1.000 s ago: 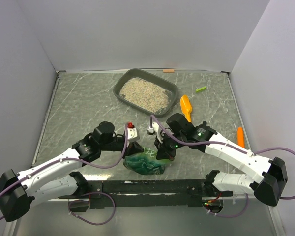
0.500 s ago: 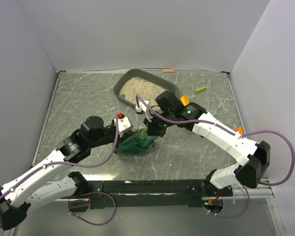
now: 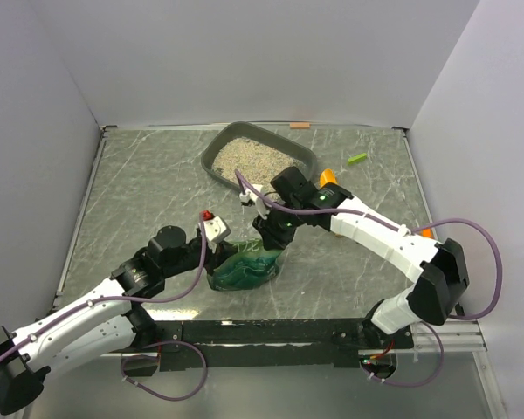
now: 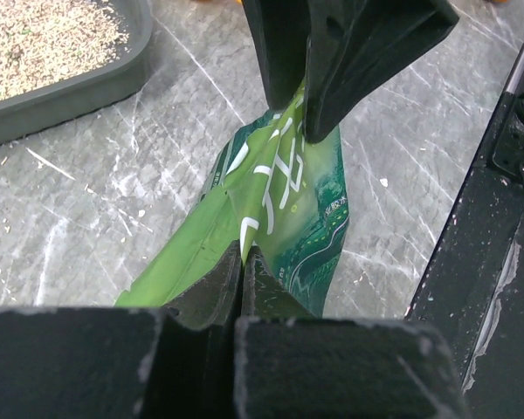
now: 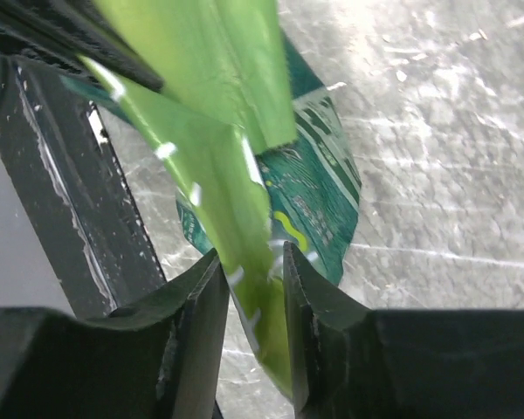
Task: Fill the litter box with clean litter
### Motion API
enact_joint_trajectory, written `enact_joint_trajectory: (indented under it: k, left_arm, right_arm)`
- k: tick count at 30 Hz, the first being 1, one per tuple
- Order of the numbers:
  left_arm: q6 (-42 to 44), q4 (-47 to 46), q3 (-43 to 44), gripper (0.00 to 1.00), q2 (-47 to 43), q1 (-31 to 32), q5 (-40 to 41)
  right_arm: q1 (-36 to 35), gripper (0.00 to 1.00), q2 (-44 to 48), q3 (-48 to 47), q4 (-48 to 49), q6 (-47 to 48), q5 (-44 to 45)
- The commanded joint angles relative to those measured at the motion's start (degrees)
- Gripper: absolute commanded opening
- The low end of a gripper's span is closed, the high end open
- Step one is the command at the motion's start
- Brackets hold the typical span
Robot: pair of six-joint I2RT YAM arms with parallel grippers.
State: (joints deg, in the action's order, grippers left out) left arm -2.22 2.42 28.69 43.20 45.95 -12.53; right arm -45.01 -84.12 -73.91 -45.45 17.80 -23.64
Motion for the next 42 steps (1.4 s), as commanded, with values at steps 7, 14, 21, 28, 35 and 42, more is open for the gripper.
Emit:
enact_joint_trajectory:
  k: [7,14,21,28,35,42]
  left_arm:
    - [-1.91,-0.39,0.49,0.01,-2.16,-0.16,1.29]
    - [-2.26,-0.39,1.20,0.01,-1.28,-0.08,0.14]
    - [-3.05,0.22,1.72,0.01,-1.19,0.01,1.55]
    - [-4.02,-0.22,1.55,0.01,-2.33,0.01,0.23]
    - [-4.28,0.49,1.81,0.01,-2.51,0.01,-1.44]
    - [-4.55,0.31,1.90,0.01,-2.59,0.01,-2.41]
  right_arm:
    - [5.02,0.74,16.16,-1.33,3.42,-11.00,14.83]
    - [18.45,0.81,24.26,6.05,5.04,-27.54,31.98]
    - [35.78,0.78,21.27,10.88,0.53,-37.91,29.25]
    - [44.74,0.72,21.36,18.18,3.96,-45.22,31.54]
    - [50.37,0.72,22.69,27.06,13.36,-47.07,28.13]
    - [54.67,0.70,18.64,29.52,21.36,-42.86,25.15]
